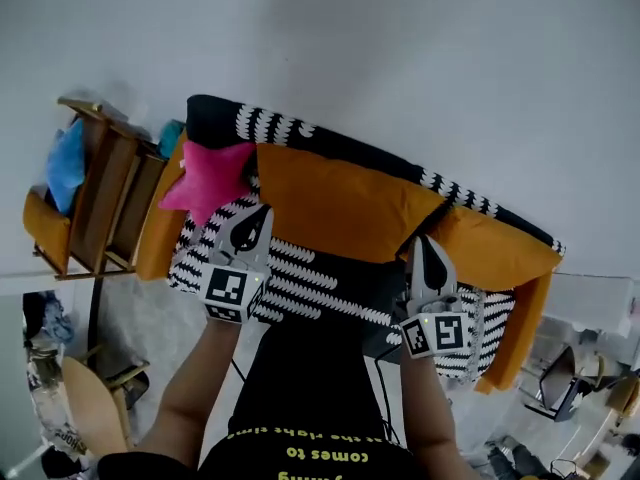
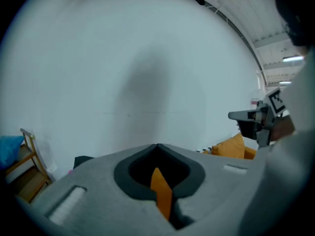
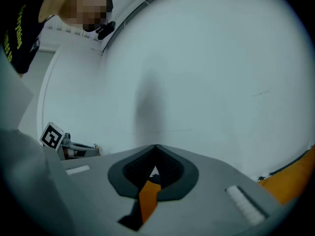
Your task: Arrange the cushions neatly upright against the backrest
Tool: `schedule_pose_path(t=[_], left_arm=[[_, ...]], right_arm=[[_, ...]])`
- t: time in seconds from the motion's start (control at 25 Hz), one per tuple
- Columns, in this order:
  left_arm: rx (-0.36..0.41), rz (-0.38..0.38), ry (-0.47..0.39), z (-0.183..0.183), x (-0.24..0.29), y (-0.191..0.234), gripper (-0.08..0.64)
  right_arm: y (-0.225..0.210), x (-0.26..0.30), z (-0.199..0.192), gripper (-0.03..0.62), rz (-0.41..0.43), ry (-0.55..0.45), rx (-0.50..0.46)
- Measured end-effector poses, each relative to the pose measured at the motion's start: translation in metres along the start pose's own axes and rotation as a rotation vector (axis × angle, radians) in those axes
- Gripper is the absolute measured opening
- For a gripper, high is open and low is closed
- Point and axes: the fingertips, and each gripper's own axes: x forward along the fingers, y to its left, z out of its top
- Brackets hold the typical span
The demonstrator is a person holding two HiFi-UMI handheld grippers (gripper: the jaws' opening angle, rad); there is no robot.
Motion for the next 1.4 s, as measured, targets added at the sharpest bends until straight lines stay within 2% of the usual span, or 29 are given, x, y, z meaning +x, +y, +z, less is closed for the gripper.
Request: schedule_pose_path(t=[0.32, 0.48, 0.64, 1.08, 1.4], left_arm=[[0.005, -0.033, -0.047, 0.054, -0.023, -0.034, -0.002], [0.015, -0.035, -0.081, 0.078, -0.030, -0.047, -0.002], [0.026, -0.039, -0.107, 0.094, -0.031, -0.059, -0.002], [0.002, -0.015, -0.133, 0.102, -0.041, -0.066, -0.002], [-0.008, -0.010, -0.160, 0.111, -0.051, -0.069, -0.002]], right_arm=[[0.030, -0.004, 0.047, 0.011, 0.091, -0.036, 0.010], [0.032, -0.012, 0.054, 0.011, 0.117, -0.039, 0.078], [0.033, -0.012, 0.071, 0.011, 0.135, -0.049, 0.046], [0.031, 0.000, 0.114, 0.011, 0.150, -0.114, 0.012], [0.045, -0.011, 0.123, 0.011, 0.188, -0.110, 0.008]])
